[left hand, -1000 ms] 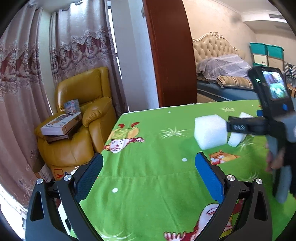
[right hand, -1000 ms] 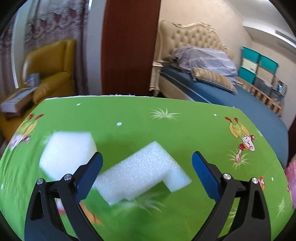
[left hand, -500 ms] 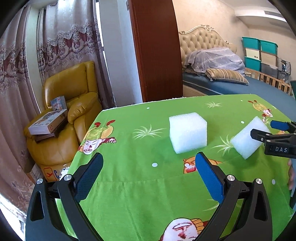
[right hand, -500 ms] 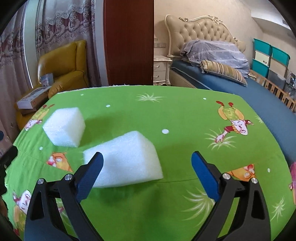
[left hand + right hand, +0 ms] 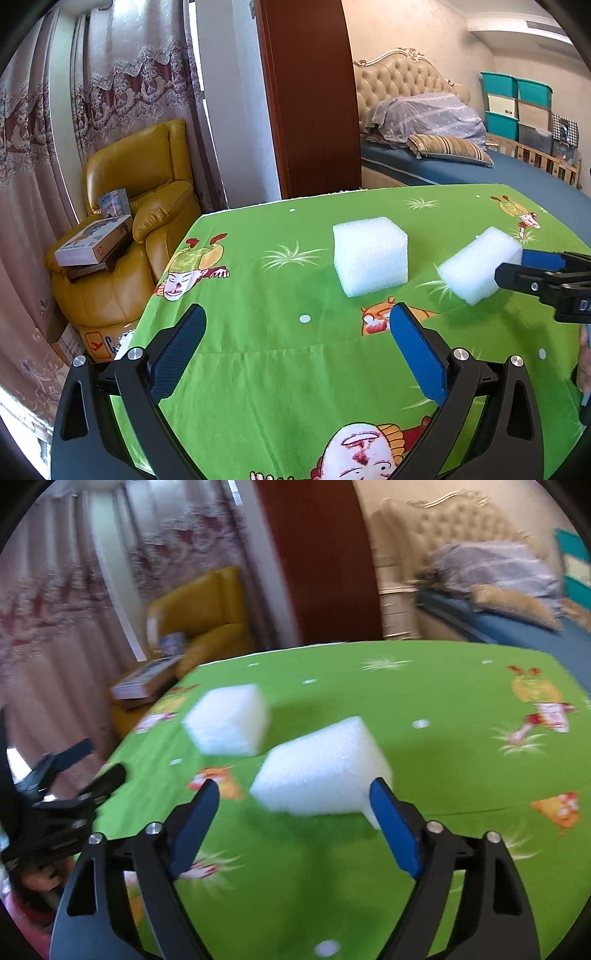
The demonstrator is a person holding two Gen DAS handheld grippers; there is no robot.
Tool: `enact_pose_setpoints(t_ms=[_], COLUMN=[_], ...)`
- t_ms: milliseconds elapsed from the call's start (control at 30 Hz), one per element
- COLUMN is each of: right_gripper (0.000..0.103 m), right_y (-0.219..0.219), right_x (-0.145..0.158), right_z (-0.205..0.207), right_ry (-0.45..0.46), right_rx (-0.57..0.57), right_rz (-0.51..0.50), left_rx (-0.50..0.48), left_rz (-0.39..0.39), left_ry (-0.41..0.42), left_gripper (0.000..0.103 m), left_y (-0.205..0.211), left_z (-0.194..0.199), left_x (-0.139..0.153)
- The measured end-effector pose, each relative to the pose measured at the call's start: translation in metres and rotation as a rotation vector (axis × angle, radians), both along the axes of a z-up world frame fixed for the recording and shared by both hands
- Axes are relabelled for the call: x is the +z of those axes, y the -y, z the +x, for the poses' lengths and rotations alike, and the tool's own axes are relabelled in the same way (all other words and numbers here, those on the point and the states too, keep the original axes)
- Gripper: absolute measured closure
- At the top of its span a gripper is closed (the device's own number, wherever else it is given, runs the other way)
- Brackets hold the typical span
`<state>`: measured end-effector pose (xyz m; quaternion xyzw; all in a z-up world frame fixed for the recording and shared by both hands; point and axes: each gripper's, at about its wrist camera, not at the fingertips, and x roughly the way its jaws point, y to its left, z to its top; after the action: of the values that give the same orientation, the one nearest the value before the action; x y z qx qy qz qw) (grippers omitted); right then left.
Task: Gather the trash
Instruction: 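Return to the table and grasp a white foam block with the right tool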
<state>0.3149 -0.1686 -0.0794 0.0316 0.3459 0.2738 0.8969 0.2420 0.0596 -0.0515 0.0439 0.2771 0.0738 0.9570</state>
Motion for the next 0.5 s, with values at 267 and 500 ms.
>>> enact_pose_setpoints(t_ms=[267,500], right_gripper=[0.024,0.024], right_y=[-0.017,-0.02], right_x=[0.005,-0.008], right_z=[-0.014,0.021], right_ry=[0.084,0.062], right_rx=[0.044,0.172], right_rz=[-0.138,-0.245], left_rx=[0.018,0.0], left_rz=[-0.007,-0.023], left_ry=[-0.003,-0.026], left_gripper=[0.008,0.008], left_y=[-0.005,-0.001], left_z=[-0.002,-0.001], left_x=[-0.001,-0.003])
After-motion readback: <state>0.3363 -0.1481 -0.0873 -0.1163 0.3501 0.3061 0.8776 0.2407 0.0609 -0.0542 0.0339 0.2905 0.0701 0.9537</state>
